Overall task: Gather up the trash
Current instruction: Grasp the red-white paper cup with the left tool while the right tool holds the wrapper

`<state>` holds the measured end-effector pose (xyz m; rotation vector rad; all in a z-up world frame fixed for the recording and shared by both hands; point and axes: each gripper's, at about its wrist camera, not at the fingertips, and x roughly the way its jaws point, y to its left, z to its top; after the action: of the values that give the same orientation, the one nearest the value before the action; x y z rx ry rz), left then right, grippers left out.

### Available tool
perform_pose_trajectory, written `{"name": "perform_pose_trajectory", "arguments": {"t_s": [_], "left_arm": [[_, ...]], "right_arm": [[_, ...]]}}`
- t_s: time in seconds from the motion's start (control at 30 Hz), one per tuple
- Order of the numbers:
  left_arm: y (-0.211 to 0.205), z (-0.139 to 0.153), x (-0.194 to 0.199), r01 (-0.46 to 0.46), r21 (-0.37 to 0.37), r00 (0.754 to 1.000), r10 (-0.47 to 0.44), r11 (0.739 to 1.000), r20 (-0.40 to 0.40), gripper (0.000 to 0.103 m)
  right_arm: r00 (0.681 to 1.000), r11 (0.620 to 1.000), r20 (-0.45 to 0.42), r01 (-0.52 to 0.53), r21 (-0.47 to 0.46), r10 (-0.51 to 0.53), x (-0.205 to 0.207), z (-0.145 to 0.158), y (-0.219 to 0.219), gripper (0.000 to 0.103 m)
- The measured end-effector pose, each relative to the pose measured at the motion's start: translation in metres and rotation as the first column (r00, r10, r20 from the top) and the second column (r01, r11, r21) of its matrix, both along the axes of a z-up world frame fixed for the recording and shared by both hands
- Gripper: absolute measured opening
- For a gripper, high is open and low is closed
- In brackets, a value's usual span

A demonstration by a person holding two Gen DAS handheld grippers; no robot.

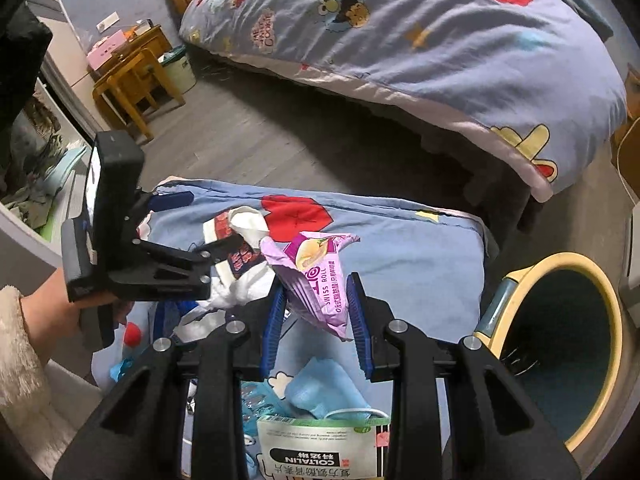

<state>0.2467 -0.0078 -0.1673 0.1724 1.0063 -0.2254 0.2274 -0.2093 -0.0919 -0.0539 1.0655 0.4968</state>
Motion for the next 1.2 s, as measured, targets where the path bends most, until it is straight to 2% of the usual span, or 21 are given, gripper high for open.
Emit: {"name": "perform_pose_trajectory", "arguments": {"t_s": [0.2,0.3,0.67,0.7,0.73,0.8,0.87,0.93,1.07,1.2], "left_arm": [[-0.008,-0.02,0.013,0.028,0.015,0.998,-0.027,0.999,-0.059,0.095],[-0.013,-0.031,0.017,0.041,0.047,0.996,-0.037,0.998,-0.082,0.095],[-0.013,-0.032,0.024,0.039,0.036,0.995,-0.036,0.999,-0.092,0.094],[-0.013,-0.032,0.024,0.039,0.035,0.995,-0.036,0.999,-0.092,0.091],[-0.013,-0.03,0.023,0.046,0.019,0.995,-0.044,0.999,-0.091,0.082],[-0.016,-0.027,0.021,0.051,0.004,0.995,-0.05,0.999,-0.087,0.074],[-0.018,-0.023,0.02,0.046,0.002,0.995,-0.045,0.999,-0.086,0.07],[-0.019,-0.022,0.018,0.05,0.0,0.995,-0.05,0.999,-0.091,0.061],[-0.019,-0.019,0.012,0.062,-0.002,0.993,-0.062,0.998,-0.097,0.051],[-0.015,-0.012,0.006,0.065,-0.035,0.993,-0.068,0.997,-0.1,0.027]], "right_arm": [[1.0,1.0,-0.023,0.018,0.017,-0.018,0.007,-0.006,-0.003,0.03],[0.999,1.0,-0.027,0.017,0.012,-0.017,0.01,-0.009,-0.004,0.03],[0.999,1.0,-0.031,0.016,0.011,-0.016,0.012,-0.012,-0.002,0.03],[0.999,1.0,-0.031,0.017,0.011,-0.016,0.012,-0.012,-0.002,0.03],[0.999,1.0,-0.031,0.017,0.012,-0.017,0.012,-0.012,-0.002,0.03],[0.999,1.0,-0.031,0.017,0.012,-0.016,0.013,-0.012,-0.002,0.03],[0.999,1.0,-0.028,0.018,0.011,-0.017,0.012,-0.012,-0.003,0.03],[0.999,1.0,-0.027,0.018,0.009,-0.018,0.01,-0.012,-0.003,0.03],[1.0,1.0,-0.024,0.018,0.007,-0.018,0.008,-0.012,-0.002,0.03],[1.0,1.0,-0.014,0.017,0.007,-0.017,0.002,-0.007,-0.002,0.03]]}}
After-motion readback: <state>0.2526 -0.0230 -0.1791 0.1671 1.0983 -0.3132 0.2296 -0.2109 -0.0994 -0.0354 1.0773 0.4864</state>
